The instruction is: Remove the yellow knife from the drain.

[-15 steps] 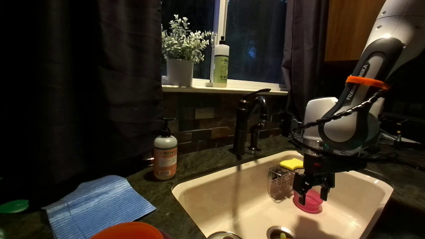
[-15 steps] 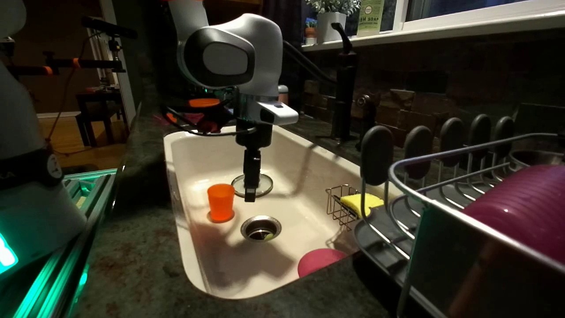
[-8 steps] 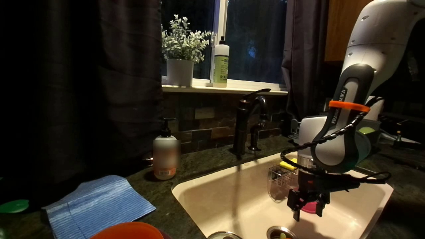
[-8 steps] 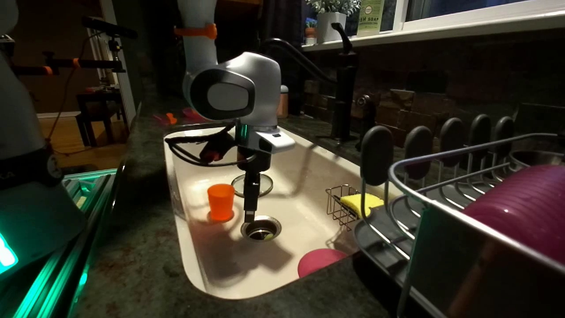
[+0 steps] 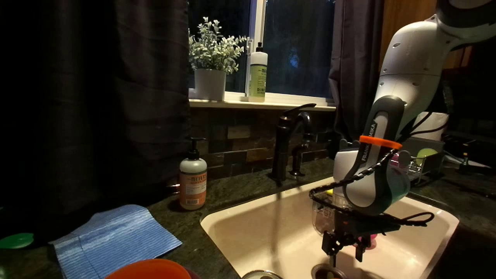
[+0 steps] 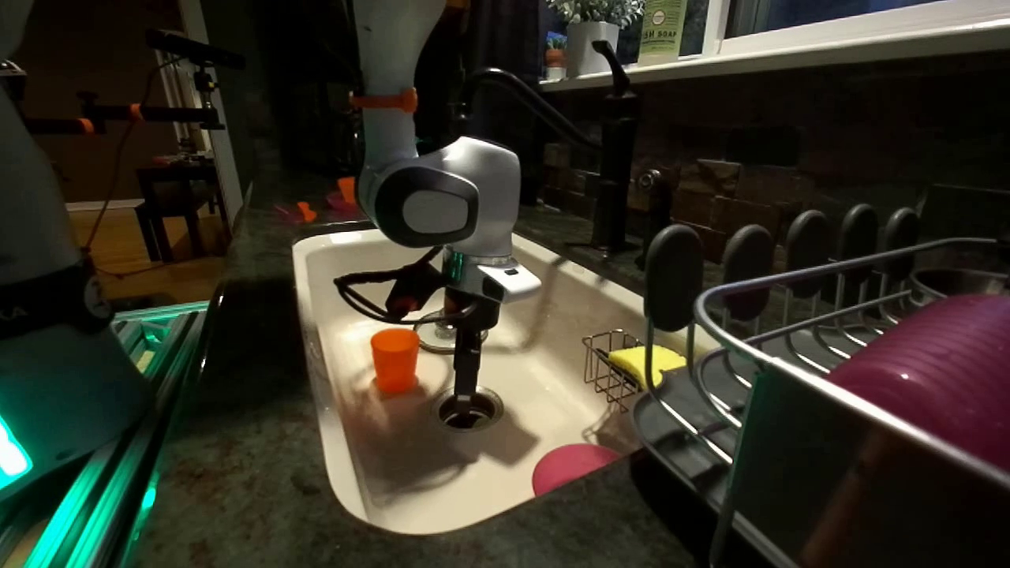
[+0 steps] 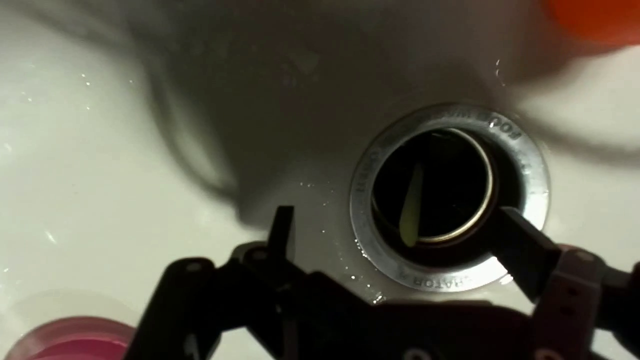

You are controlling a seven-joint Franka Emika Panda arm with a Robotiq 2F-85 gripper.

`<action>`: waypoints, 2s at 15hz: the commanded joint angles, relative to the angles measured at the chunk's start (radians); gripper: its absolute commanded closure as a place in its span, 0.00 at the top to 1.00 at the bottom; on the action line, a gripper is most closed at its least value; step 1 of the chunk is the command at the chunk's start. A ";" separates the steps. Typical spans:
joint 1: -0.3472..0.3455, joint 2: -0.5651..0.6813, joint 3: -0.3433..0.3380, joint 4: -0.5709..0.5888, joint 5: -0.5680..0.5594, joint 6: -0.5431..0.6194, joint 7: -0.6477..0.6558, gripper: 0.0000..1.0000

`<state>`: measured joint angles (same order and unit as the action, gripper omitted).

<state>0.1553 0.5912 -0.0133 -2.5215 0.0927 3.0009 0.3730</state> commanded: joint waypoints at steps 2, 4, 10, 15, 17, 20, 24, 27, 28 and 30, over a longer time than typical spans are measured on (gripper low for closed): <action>0.013 0.094 0.008 0.075 0.039 0.031 -0.020 1.00; 0.007 0.113 0.017 0.093 0.043 0.036 -0.028 1.00; 0.014 0.151 0.021 0.127 0.043 0.046 -0.034 0.72; 0.024 0.172 0.014 0.142 0.037 0.068 -0.049 0.51; 0.029 0.181 0.012 0.146 0.035 0.084 -0.057 0.54; 0.029 0.197 0.016 0.155 0.032 0.103 -0.075 0.55; 0.033 0.210 0.016 0.160 0.029 0.121 -0.095 0.47; 0.038 0.215 0.013 0.162 0.027 0.119 -0.108 0.31; 0.040 0.217 0.012 0.164 0.026 0.119 -0.111 0.33; 0.044 0.223 0.008 0.167 0.025 0.117 -0.116 0.24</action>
<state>0.1822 0.7831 0.0029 -2.3672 0.1074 3.0847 0.2780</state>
